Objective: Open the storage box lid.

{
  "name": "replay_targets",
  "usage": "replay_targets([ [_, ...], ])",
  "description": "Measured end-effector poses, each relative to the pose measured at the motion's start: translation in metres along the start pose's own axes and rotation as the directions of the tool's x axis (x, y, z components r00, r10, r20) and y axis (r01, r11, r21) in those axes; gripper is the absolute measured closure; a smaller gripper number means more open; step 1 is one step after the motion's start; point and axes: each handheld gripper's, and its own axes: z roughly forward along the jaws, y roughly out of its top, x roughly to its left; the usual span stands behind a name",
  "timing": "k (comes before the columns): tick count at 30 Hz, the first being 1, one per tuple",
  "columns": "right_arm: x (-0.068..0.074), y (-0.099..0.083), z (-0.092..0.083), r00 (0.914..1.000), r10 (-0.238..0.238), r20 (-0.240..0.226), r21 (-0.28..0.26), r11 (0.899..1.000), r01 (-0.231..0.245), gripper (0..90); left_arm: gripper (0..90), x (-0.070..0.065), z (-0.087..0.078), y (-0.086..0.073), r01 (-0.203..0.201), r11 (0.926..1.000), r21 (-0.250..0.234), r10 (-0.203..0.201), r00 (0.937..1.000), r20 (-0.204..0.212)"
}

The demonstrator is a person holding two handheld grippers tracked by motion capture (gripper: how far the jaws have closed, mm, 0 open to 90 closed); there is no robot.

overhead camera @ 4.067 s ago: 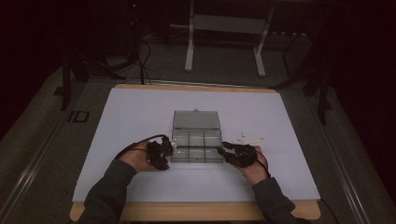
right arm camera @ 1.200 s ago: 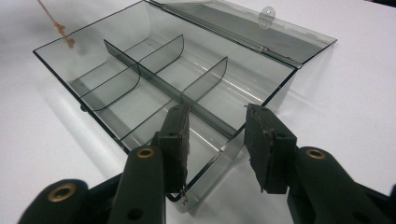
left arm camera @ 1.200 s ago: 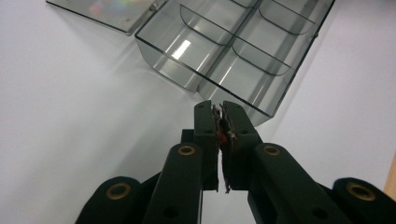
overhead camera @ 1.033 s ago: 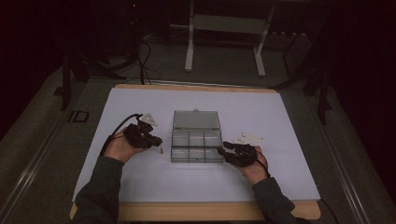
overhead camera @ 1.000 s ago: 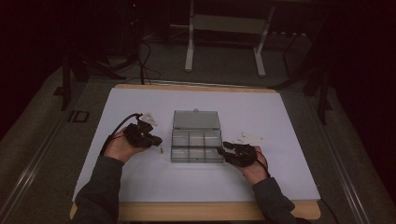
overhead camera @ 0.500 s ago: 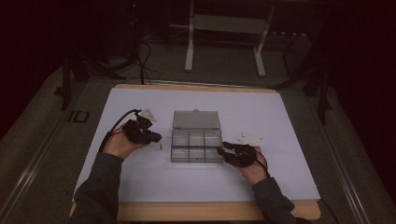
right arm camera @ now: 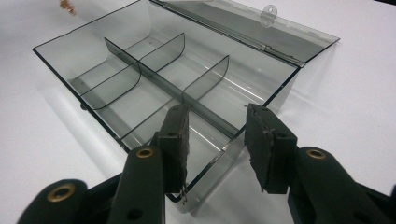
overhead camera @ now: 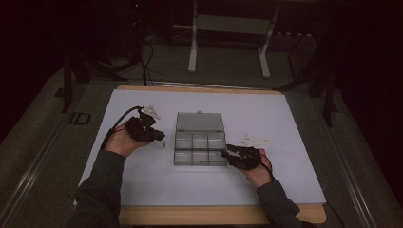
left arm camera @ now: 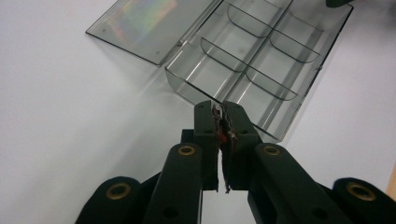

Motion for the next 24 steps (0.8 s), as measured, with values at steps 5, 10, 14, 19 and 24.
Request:
replay_targets([
  [5,0.000,0.000,0.000,1.0000,0.002,0.000,0.002,1.000,-0.002,60.4,85.8,0.002,-0.004,0.006,-0.006,1.0000,-0.005,0.006,1.0000,-0.007],
  [10,0.000,0.000,0.000,1.0000,0.003,-0.002,0.004,1.000,-0.003,60.6,85.8,0.005,-0.005,0.012,-0.019,0.9998,-0.006,0.019,0.9997,-0.013],
  [14,0.000,0.000,0.000,1.0000,0.002,-0.002,0.004,1.000,-0.002,60.6,85.8,0.006,-0.006,0.018,-0.023,0.9997,-0.010,0.023,0.9997,-0.013],
  [19,0.000,0.000,0.000,1.0000,0.004,-0.003,0.005,1.000,-0.004,60.8,85.8,0.007,-0.003,0.022,-0.025,0.9997,-0.005,0.025,0.9995,-0.019],
  [24,0.000,0.000,0.000,1.0000,0.003,-0.002,0.006,1.000,-0.003,60.9,85.8,0.006,0.003,0.030,-0.035,0.9994,-0.005,0.035,0.9993,-0.012],
])
